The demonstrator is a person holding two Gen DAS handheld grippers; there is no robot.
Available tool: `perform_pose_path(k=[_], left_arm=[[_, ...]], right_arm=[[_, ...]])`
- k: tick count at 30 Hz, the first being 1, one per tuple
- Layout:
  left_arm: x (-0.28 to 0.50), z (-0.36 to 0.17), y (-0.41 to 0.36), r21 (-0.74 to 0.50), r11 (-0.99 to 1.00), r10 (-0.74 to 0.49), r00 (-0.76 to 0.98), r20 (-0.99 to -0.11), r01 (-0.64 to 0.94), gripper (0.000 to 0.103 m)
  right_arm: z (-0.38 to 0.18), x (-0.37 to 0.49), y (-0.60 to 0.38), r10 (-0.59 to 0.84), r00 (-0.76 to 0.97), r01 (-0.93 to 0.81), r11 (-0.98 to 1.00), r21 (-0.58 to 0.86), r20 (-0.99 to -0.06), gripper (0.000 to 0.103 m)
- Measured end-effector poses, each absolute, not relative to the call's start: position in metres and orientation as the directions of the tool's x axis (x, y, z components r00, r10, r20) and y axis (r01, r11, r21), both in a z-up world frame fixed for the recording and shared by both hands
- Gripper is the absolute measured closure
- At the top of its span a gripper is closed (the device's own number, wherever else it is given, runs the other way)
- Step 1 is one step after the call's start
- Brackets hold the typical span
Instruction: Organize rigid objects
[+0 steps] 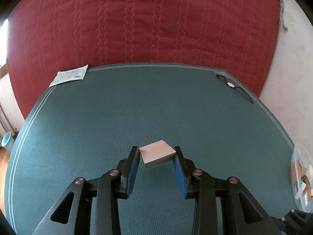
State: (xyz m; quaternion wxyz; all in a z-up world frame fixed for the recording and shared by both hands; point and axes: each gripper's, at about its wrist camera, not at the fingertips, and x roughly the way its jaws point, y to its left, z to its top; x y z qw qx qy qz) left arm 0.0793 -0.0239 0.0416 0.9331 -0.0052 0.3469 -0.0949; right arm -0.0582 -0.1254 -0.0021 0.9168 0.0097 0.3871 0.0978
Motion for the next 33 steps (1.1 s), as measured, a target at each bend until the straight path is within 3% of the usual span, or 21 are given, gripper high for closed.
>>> perform_pose_path(k=[9, 18, 24, 33], left_arm=[[0.081, 0.039, -0.024, -0.078, 0.982, -0.182, 0.737, -0.651, 0.173, 0.066], [0.082, 0.037, -0.023, -0.081, 0.982, -0.182, 0.732, -0.656, 0.171, 0.066], [0.082, 0.037, -0.024, -0.08, 0.981, -0.185, 0.73, -0.659, 0.176, 0.066], [0.082, 0.037, -0.025, -0.078, 0.98, -0.187, 0.73, -0.657, 0.181, 0.066]], right_arm=[[-0.01, -0.035, -0.113, 0.132, 0.683, -0.201, 0.979, -0.011, -0.718, 0.056], [-0.012, -0.027, -0.11, 0.133, 0.694, -0.2, 0.98, -0.012, -0.708, 0.056], [-0.011, -0.038, -0.108, 0.149, 0.699, -0.18, 0.983, 0.03, -0.7, 0.069], [0.006, -0.056, -0.123, 0.159, 0.726, -0.124, 0.987, 0.101, -0.669, 0.07]])
